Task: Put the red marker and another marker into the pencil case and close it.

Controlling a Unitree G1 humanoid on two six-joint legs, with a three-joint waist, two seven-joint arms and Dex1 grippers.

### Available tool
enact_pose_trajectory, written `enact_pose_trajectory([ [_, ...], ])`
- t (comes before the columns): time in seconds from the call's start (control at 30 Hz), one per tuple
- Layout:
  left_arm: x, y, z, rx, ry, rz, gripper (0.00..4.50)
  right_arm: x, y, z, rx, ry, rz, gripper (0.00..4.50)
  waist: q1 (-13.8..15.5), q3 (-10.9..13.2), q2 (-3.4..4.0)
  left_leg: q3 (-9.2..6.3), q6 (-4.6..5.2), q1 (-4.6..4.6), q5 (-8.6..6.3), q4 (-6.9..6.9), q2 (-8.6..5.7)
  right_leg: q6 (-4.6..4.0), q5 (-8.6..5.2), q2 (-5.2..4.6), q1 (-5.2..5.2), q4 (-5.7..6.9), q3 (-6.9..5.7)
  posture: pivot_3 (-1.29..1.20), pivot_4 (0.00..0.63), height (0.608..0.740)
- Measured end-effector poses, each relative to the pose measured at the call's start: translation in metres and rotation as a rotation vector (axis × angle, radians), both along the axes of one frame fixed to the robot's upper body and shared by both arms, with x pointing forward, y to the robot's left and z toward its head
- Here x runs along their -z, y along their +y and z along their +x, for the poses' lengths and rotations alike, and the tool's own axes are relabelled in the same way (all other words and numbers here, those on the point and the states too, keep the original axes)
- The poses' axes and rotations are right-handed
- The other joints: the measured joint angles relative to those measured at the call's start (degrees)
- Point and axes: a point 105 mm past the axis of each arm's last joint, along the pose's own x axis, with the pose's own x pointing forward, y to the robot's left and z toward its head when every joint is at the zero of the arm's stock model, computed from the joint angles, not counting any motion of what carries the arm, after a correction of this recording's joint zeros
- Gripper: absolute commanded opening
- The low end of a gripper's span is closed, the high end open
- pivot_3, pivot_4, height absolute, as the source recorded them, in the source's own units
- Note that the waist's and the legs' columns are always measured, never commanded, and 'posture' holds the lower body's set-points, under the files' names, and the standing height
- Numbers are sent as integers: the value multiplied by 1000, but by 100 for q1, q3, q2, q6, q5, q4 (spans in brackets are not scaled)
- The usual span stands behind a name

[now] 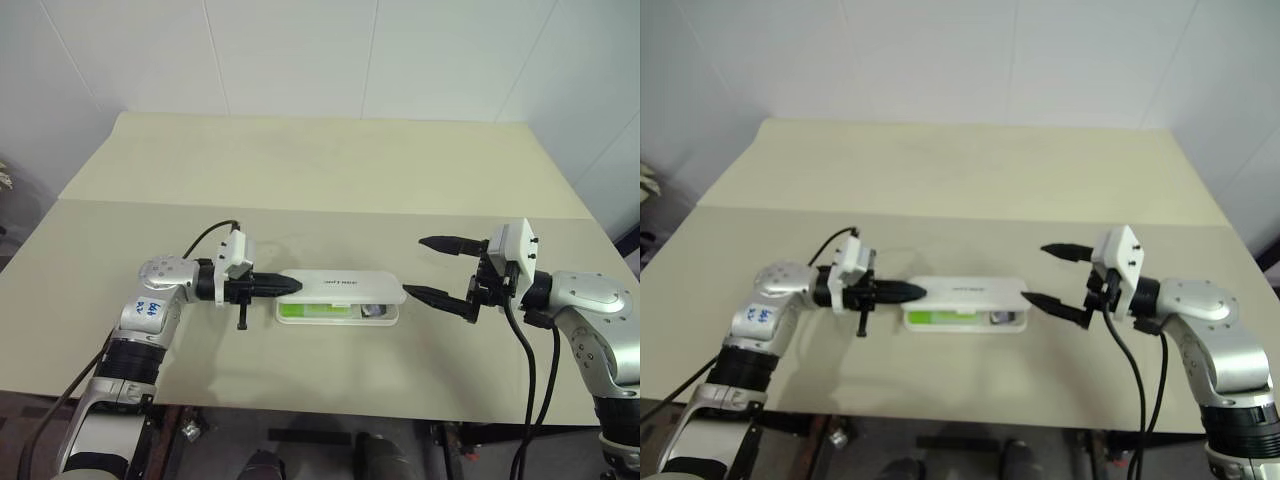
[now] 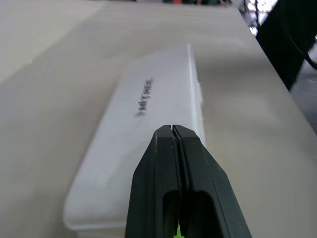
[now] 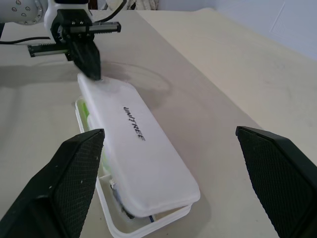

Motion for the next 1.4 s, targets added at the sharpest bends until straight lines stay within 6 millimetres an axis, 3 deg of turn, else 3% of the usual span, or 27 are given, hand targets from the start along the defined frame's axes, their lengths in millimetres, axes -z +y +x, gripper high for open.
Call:
enact_pose_trajectory([
  [0.3, 21, -9, 1, -17, 16, 159, 25, 7, -1, -1, 28, 11, 17, 4500, 0, 0, 0, 0, 0, 0, 0, 0, 0, 0, 0, 0, 0, 1, 1, 0, 150, 740],
  [0.77, 20, -17, -2, -55, 13, 235, 25, 9, 1, -3, 46, -1, 39, 4500, -2, -1, 0, 0, 1, 9, 0, 2, 0, 0, 0, 0, 6, 4, 2, 0, 150, 740],
  [0.93, 18, -18, -4, -71, 63, 165, 25, 9, 2, -3, 44, -3, 43, 4500, -2, 0, 0, 0, 1, 7, 0, 3, 0, 0, 0, 0, 7, 4, 2, 0, 150, 740],
  [1.0, 4, -19, -2, -85, 96, 41, 25, 9, 3, -2, 40, -5, 42, 4500, -2, 0, 0, -2, 1, 3, 0, 3, 0, 0, 0, 0, 6, 3, 1, 0, 150, 740],
  [1.17, -40, 4, -3, -106, 53, -183, 25, 8, 5, 0, 21, -8, 33, 4500, -17, 0, 0, -1, 1, 5, 0, -2, 1, -1, 0, 0, 4, 1, 1, 0, 150, 740],
  [1.27, -55, 26, -11, -134, 25, -216, 647, 10, 4, 3, 10, -5, 20, 4500, -19, 0, 0, 0, 1, 7, 0, -4, 1, -1, -1, 0, 4, 0, 2, 0, 150, 740],
  [1.4, -46, 46, -17, -196, 52, -185, 1958, 14, -3, 6, 15, 10, 4, 4500, -8, 0, 1, 0, 1, 5, 0, -1, 1, -2, -1, 0, 5, -1, 2, 0, 150, 740],
])
